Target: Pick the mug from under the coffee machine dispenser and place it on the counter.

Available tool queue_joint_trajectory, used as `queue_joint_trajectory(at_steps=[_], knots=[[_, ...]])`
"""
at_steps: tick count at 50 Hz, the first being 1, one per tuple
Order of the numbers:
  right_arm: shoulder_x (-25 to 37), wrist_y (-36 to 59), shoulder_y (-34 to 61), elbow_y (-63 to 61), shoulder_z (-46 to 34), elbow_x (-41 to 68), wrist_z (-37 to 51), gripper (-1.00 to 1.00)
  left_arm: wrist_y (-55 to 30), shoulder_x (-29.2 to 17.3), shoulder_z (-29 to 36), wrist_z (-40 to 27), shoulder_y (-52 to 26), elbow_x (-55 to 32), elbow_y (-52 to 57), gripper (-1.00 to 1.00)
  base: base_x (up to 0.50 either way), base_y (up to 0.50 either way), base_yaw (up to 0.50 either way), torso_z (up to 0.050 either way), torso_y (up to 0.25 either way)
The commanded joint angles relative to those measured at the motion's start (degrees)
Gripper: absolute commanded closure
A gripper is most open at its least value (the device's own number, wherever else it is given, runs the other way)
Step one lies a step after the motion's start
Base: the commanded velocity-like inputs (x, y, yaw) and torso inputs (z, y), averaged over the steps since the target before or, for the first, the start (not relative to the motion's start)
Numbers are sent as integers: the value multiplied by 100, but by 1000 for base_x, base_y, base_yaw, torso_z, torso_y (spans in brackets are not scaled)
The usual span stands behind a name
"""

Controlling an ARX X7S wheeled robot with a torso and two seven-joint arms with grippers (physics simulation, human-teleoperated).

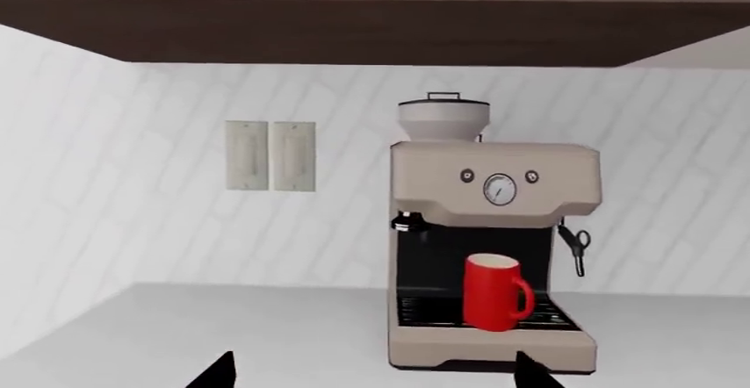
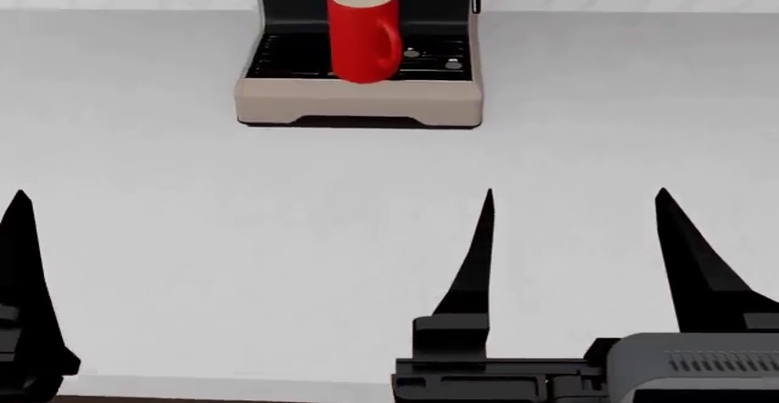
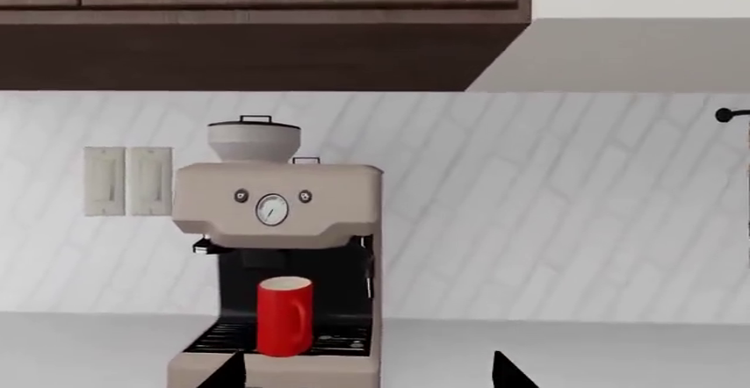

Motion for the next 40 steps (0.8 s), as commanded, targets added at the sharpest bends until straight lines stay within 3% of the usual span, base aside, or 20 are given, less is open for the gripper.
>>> queue_joint_trajectory(at_steps=[1, 40], knots=[[38, -33, 17, 27, -66, -15, 11, -100, 131, -68, 196, -41, -85, 44, -31, -100, 449, 105, 0, 0, 0], [121, -248, -41, 59, -159, 6, -21, -100, 333, -202, 494, -105, -214, 117, -6, -100, 408, 41, 0, 0, 1]])
